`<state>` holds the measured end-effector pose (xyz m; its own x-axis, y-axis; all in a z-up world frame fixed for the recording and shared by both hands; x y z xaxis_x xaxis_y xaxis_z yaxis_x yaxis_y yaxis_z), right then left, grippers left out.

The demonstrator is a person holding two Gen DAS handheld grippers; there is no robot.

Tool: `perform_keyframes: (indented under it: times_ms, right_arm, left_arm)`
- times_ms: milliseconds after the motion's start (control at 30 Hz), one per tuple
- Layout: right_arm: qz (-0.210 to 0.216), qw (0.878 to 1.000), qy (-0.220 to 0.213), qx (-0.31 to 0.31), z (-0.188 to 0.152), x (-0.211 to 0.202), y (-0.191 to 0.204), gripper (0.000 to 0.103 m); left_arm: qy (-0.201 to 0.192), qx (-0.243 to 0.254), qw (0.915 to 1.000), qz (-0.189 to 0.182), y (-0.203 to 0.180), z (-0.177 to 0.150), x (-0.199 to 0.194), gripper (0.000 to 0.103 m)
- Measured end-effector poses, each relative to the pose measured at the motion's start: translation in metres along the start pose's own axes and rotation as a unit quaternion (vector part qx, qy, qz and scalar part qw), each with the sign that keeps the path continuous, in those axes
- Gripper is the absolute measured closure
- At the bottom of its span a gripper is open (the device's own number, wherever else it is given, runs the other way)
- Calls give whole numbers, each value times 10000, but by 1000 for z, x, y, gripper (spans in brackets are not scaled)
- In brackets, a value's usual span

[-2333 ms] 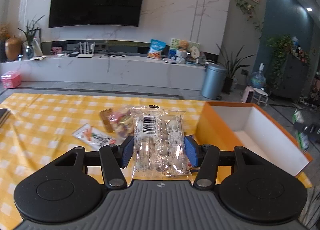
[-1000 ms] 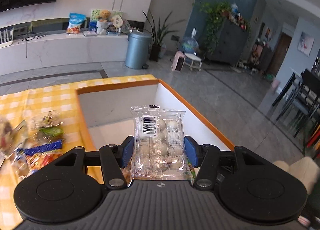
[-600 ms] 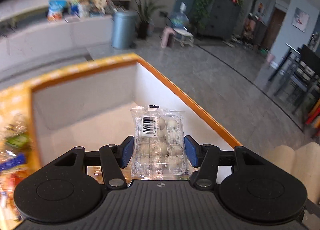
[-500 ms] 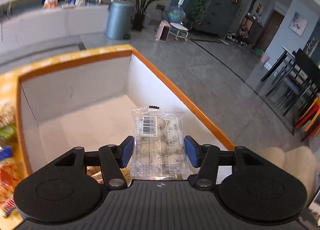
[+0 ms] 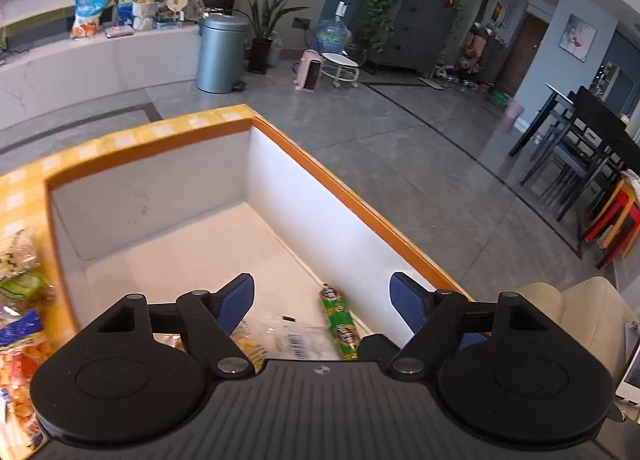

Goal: Organize snacks
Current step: 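Open both tools to drop the sausage and snack pack into the box, then move both tools back from the box toward the snacks on the table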

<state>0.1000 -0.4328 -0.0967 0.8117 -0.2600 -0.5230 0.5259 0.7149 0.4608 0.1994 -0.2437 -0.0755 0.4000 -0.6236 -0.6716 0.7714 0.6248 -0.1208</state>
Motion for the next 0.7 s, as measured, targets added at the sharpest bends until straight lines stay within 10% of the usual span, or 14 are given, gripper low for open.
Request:
perform_keyframes:
  times_ms: [700]
  right_arm:
    - [294,9986,-382,-239,-3,-16,19,23]
  left_arm:
    - [-165,-180,9943,1034,9,5,-84,12]
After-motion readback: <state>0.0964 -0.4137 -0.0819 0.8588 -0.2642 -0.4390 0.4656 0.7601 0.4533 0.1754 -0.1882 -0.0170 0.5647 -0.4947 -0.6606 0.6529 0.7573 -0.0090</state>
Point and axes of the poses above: each gripper's, at about its wrist camera, not at the fingertips, and x roughly the way its jaws point, y to its left, z to its top, the point moved 4 cm from there along x, roughly the way its jaws point, and after that the axes turned 11 degrees about x, right-handed, at the moved point
